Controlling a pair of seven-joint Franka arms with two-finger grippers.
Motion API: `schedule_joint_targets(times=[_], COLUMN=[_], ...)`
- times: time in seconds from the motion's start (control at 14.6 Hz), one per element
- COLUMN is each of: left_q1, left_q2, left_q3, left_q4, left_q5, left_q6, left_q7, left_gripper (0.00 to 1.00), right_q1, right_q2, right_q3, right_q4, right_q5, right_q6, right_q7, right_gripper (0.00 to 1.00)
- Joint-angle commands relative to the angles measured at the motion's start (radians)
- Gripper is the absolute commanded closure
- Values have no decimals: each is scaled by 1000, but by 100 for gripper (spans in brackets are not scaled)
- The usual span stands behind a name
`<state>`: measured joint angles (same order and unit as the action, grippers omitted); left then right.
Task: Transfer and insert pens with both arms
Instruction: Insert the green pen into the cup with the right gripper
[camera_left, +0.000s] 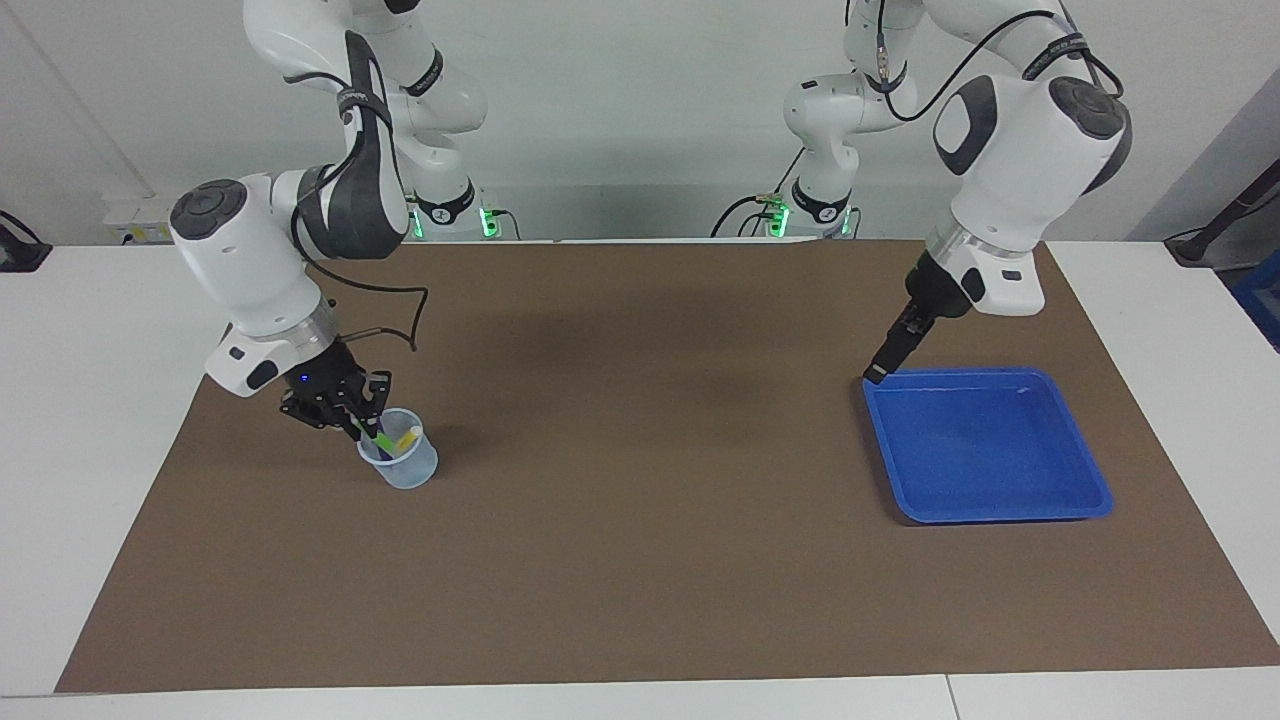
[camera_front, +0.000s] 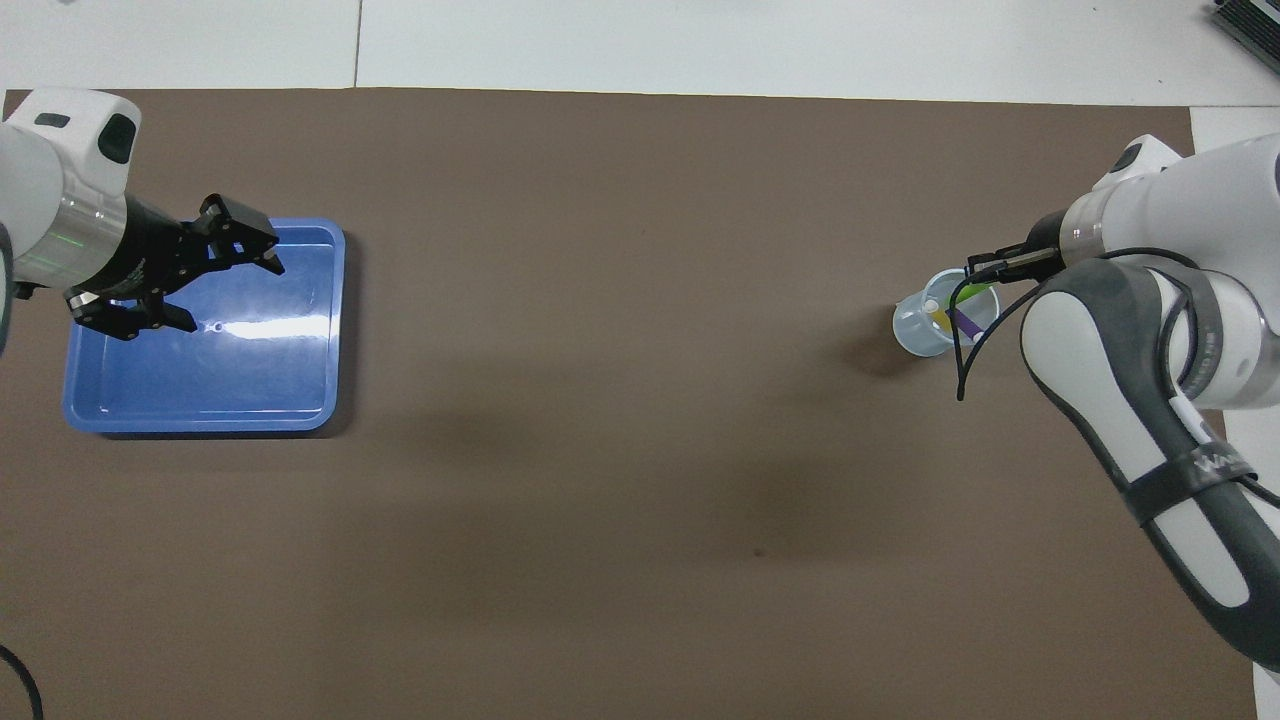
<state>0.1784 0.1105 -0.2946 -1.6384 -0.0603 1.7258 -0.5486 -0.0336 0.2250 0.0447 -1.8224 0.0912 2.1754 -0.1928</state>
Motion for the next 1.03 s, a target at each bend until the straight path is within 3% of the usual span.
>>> schedule_joint_targets(times=[0.0,0.27,0.62,0.82,0.96], left_q1=[21,16,12,6,1], left_q2=[-54,-83,-94,-114,-141], left_q3=[-5,-6,-6,-8,-6], left_q4=[-17,-75,-66,-34,-44], left_q5=[36,36,34,37,36], left_q6=[-67,-61,-78,-147,-155], left_q7=[174,177,197,338,480], left_gripper=[0,0,0,0,0], right_q1=[-5,-11,-61,-92,-91], right_q2=[-12,-29,-130,-197,-228], right_q3=[4,0,-2,-2,-9], right_q4=[0,84,101,115,137], right_q5=[-18,-19,-18,-16,-19], right_q6=[-3,-130,-219,-302,-418], right_q7=[15,49,50,50,53], right_gripper=[0,0,0,0,0])
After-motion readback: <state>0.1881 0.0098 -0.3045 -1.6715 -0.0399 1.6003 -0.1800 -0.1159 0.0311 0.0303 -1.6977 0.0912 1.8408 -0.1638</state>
